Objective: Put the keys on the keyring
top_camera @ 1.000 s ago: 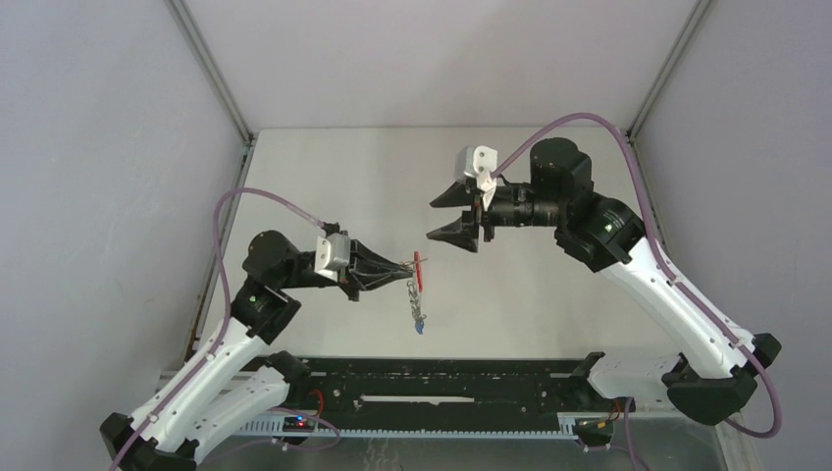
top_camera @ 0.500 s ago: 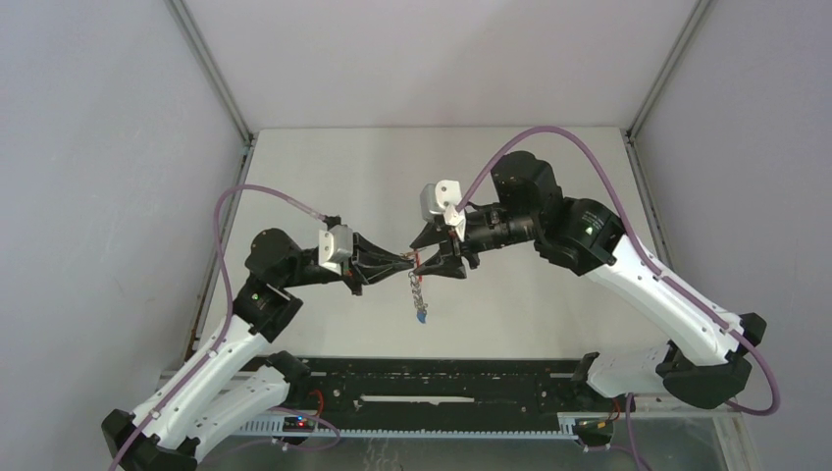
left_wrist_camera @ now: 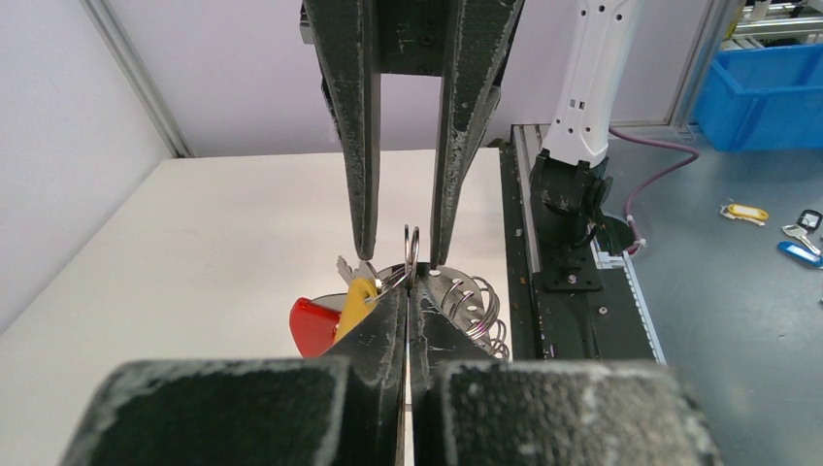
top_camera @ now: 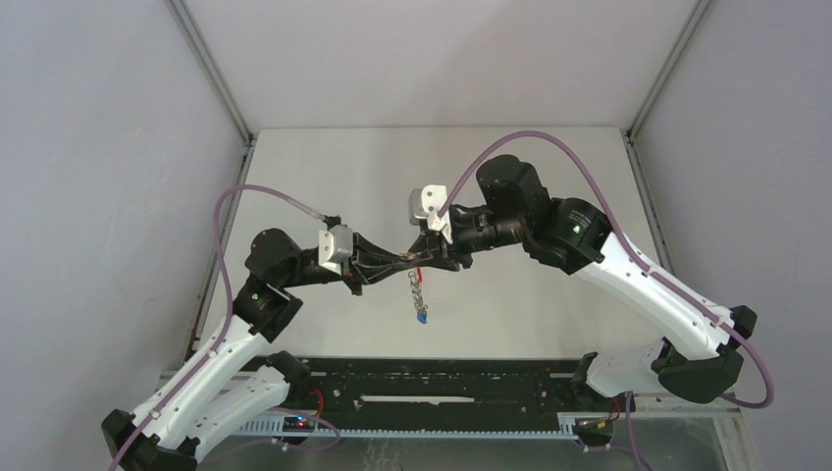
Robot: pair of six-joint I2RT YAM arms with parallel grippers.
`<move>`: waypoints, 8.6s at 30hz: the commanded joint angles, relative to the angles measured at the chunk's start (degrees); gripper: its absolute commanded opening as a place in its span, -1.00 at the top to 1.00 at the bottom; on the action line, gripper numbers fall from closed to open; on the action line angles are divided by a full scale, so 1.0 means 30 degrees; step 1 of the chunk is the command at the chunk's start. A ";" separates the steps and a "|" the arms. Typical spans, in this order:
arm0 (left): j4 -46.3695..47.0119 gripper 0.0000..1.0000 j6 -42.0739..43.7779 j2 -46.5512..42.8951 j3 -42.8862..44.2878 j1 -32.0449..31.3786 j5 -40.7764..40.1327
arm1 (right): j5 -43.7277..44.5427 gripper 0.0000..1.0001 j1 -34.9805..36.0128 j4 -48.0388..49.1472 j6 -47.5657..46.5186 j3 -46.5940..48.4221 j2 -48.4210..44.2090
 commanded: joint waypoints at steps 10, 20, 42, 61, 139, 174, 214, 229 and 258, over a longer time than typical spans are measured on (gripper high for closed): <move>0.0340 1.00 0.0263 -0.0061 0.0028 0.0068 -0.0355 | 0.0523 1.00 0.0034 0.0492 0.0109 0.0732 -0.0033; -0.1670 0.22 0.1941 -0.0562 0.0952 0.0124 -0.0319 | -0.2249 1.00 -0.2366 0.9335 0.6424 -0.5392 -0.3153; -0.8795 0.07 1.4125 -0.1010 0.3844 0.0078 0.0456 | -0.8143 1.00 -0.3289 0.6742 0.6711 -0.4267 -0.1897; -0.9373 0.47 1.5029 -0.0605 0.3887 -0.0452 0.1348 | -0.7003 1.00 -0.2602 0.3912 0.5527 -0.2002 -0.0027; -0.9702 0.41 0.8690 0.0593 0.6350 -0.1322 -0.2414 | -0.7824 1.00 -0.4400 1.7949 1.0242 -1.0113 -0.3554; -1.0843 0.95 0.7177 0.1705 0.6624 -0.1197 -0.1332 | -0.7659 1.00 -0.3538 1.7167 0.9076 -0.9770 -0.3235; -1.4116 0.99 0.6330 0.3460 0.8832 -0.0963 -0.3151 | -0.2179 0.18 -0.2200 -0.4108 0.0968 0.4209 0.3657; -1.3797 0.99 0.6241 0.3307 0.8604 -0.0955 -0.3208 | -0.2258 0.70 -0.1709 -0.3782 0.0846 0.4323 0.3996; -1.4004 0.00 1.0994 0.3147 1.0581 -0.0904 -0.3411 | -0.7708 1.00 -0.4479 1.8831 1.1558 -0.9552 -0.3216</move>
